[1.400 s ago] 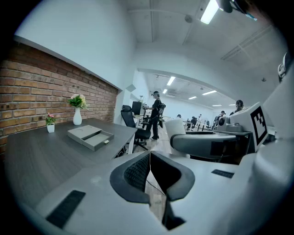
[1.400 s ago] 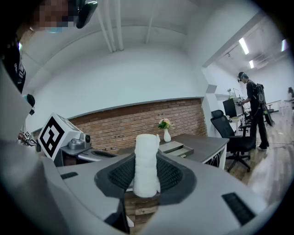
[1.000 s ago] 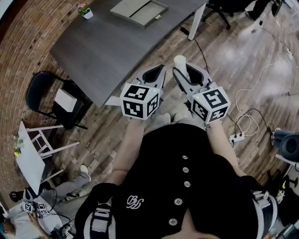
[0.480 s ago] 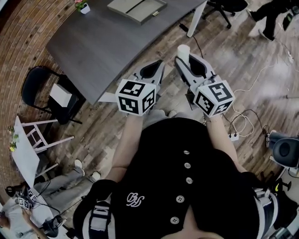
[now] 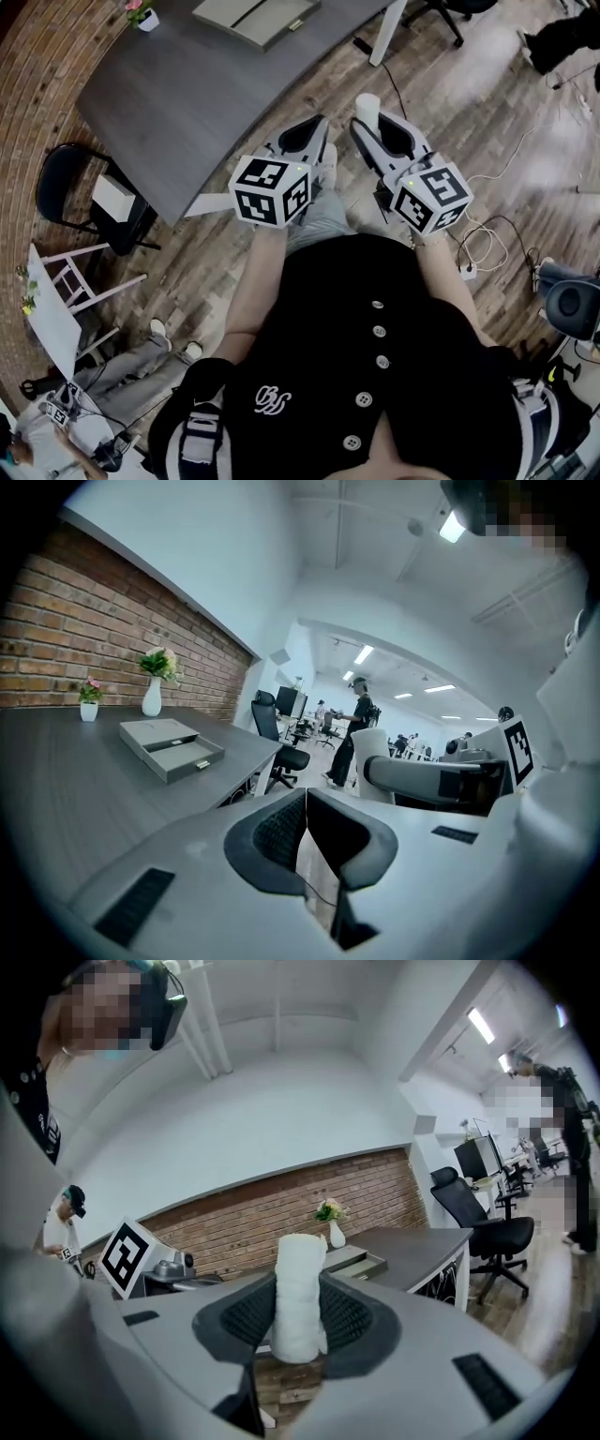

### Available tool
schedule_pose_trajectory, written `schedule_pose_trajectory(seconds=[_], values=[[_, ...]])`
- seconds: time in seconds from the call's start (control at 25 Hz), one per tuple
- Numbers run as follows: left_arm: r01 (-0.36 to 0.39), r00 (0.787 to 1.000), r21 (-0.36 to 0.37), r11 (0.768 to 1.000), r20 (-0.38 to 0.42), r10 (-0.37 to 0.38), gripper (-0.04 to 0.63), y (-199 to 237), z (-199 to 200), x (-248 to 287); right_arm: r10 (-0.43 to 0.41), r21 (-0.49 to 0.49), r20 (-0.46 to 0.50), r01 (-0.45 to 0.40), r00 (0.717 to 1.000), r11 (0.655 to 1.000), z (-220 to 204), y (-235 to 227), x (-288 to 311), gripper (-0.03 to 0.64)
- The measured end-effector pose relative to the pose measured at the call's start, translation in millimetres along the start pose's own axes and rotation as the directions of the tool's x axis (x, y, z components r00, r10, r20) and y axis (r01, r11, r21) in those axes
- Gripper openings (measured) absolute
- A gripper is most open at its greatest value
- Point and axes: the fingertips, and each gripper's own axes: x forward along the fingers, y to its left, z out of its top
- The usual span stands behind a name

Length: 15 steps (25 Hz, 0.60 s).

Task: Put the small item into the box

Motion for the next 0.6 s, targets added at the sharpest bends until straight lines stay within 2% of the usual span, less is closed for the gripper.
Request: schedule_pose_trajectory(seconds=[0.12,0.2,0.6], values=[[0.026,0.999,0.007,1.0,0.019,-0.026,0.014,-16,9,8,-0.009,-0.029,-0.021,0.009,1.0,1.0,6,-5,-11,0.133],[0.035,0.998,0.013,0.999,0.044,-0.036,0.015,-10,23,24,-0.002,-0.054,-0.028,0.0,1.0,0.999,13,-18,1,0.133],[-0.03,0.997,-0.038,0.999,0.065,0.032,0.014,104,106,141,0.16,-0.121,-0.087,-0.169,0.983,0.978,82,-105,149,0.133]])
